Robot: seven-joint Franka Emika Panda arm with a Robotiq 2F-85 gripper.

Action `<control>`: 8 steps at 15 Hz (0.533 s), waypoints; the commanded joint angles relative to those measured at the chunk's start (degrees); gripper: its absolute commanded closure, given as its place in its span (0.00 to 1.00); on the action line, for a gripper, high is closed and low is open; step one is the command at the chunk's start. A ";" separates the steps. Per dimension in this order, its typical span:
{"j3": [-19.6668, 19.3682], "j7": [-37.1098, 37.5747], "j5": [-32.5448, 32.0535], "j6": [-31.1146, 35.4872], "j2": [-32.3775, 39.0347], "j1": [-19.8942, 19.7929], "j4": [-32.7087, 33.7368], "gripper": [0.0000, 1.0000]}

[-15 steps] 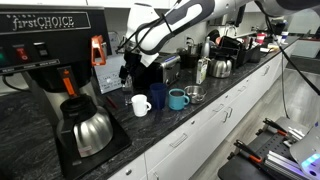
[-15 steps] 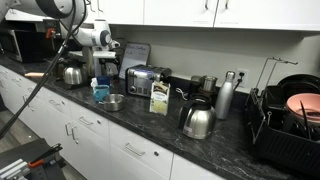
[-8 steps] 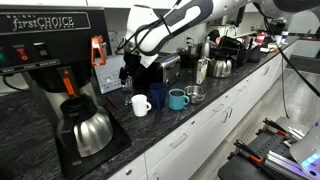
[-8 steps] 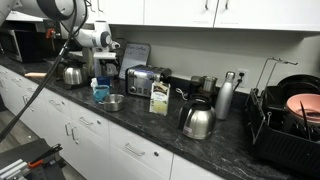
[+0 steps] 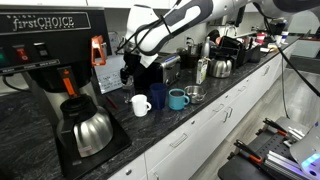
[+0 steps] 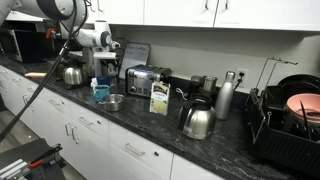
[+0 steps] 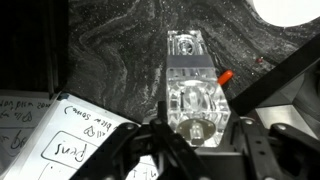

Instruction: Move the glass object to the front right side of the countertop

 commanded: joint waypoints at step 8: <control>-0.58 1.07 0.47 3.52 -4.21 -1.23 -1.99 0.73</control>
